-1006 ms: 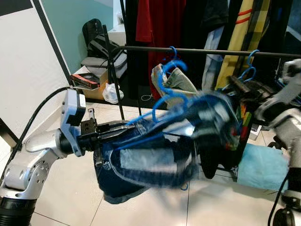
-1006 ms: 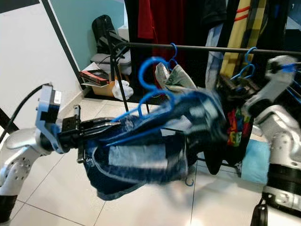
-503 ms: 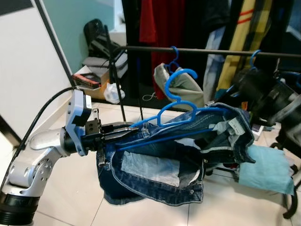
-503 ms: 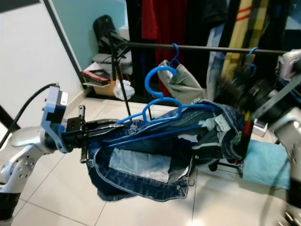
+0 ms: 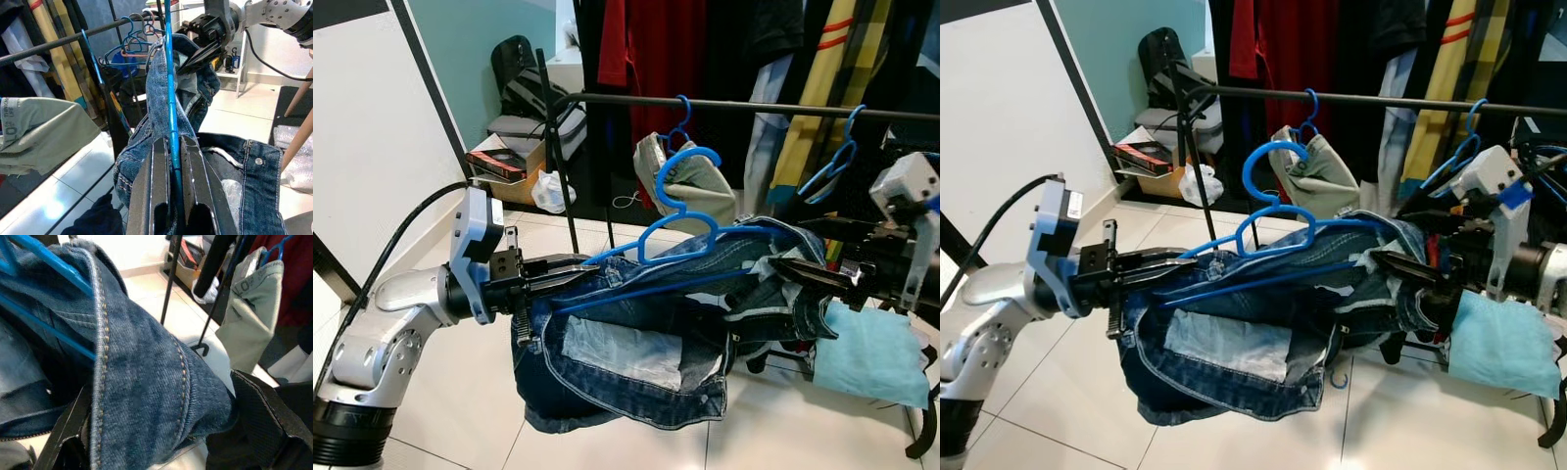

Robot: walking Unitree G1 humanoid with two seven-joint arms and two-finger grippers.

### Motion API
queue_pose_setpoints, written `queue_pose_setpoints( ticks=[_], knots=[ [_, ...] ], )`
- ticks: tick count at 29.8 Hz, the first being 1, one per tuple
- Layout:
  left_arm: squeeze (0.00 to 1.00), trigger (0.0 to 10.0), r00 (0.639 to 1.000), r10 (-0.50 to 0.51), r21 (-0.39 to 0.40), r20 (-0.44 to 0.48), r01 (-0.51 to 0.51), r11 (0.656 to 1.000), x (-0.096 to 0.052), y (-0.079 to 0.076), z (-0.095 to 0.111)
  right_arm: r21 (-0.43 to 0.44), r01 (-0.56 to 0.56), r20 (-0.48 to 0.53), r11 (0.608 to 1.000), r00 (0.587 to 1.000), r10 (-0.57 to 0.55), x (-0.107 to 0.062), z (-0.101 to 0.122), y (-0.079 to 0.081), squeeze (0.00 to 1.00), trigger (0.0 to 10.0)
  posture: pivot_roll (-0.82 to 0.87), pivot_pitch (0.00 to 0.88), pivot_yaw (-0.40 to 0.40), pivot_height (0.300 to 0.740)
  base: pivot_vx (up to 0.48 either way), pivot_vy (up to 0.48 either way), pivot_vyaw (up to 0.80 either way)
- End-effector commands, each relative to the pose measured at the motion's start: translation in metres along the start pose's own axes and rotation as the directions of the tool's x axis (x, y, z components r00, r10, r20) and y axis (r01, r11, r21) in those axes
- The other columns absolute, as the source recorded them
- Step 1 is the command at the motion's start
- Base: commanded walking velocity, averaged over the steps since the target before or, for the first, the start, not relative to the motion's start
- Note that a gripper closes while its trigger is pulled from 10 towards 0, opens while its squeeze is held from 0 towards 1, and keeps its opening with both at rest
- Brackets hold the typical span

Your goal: Hang hanger

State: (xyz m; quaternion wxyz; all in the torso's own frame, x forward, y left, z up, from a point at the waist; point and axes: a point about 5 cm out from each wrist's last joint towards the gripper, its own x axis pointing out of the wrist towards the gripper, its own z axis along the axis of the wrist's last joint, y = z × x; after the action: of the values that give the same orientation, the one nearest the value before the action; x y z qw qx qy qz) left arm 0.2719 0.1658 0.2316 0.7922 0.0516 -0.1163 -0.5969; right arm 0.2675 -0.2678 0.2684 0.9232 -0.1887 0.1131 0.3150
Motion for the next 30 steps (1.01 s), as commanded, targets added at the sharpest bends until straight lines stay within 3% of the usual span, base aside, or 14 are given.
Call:
queue_pose_setpoints(
  ticks=[1,2,3,13,16,20,23,30],
  knots=[
    [0.00,10.0,1.000,0.023,0.051,0.009,-0.024,0.998,-0.007,0.005,0.009,-0.006,0.033,-0.051,0.999,0.998,-0.034,0.003,-0.006,-0.004,0.00,7.2,-0.17,0.000,0.063,0.740,0.000,0.000,0.00],
    [0.00,10.0,1.000,0.023,0.051,0.009,-0.024,0.998,-0.007,0.005,0.009,-0.006,0.033,-0.051,0.999,0.998,-0.034,0.003,-0.006,-0.004,0.00,7.2,-0.17,0.000,0.063,0.740,0.000,0.000,0.00],
    [0.00,10.0,1.000,0.026,0.055,0.008,-0.026,0.998,-0.008,0.006,0.010,-0.012,0.054,-0.071,0.998,0.996,-0.055,0.004,-0.009,-0.006,0.00,0.0,-0.17,0.000,0.061,0.740,0.000,0.000,0.00],
    [0.00,10.0,1.000,0.029,0.068,0.005,-0.029,0.997,-0.011,0.005,0.014,0.009,0.221,-0.100,0.975,0.971,-0.219,0.004,-0.012,-0.028,0.00,0.0,-0.17,0.000,0.056,0.740,0.000,0.000,0.00],
    [0.00,10.0,0.998,0.006,0.071,-0.060,-0.002,0.997,-0.011,0.001,0.006,0.049,0.357,0.016,0.933,0.933,-0.358,-0.001,0.003,-0.047,0.00,0.0,-0.17,0.000,0.057,0.740,0.000,0.000,0.00],
    [0.00,10.0,0.992,-0.026,0.074,-0.122,0.035,0.997,-0.014,-0.002,-0.001,0.077,0.426,0.077,0.901,0.899,-0.431,-0.007,0.012,-0.059,0.00,0.0,-0.17,0.000,0.060,0.740,0.000,0.000,0.00],
    [0.00,10.0,0.990,-0.054,0.074,-0.130,0.064,0.995,-0.015,-0.003,0.001,0.082,0.450,0.077,0.889,0.887,-0.455,-0.009,0.012,-0.064,0.00,0.0,-0.17,0.000,0.060,0.740,0.000,0.000,0.00],
    [0.00,10.0,0.988,-0.128,0.077,-0.085,0.135,0.988,-0.016,-0.007,0.014,0.103,0.431,0.005,0.896,0.901,-0.434,-0.003,-0.002,-0.062,0.00,0.0,-0.17,0.000,0.059,0.740,0.000,0.000,0.00]
  ],
)
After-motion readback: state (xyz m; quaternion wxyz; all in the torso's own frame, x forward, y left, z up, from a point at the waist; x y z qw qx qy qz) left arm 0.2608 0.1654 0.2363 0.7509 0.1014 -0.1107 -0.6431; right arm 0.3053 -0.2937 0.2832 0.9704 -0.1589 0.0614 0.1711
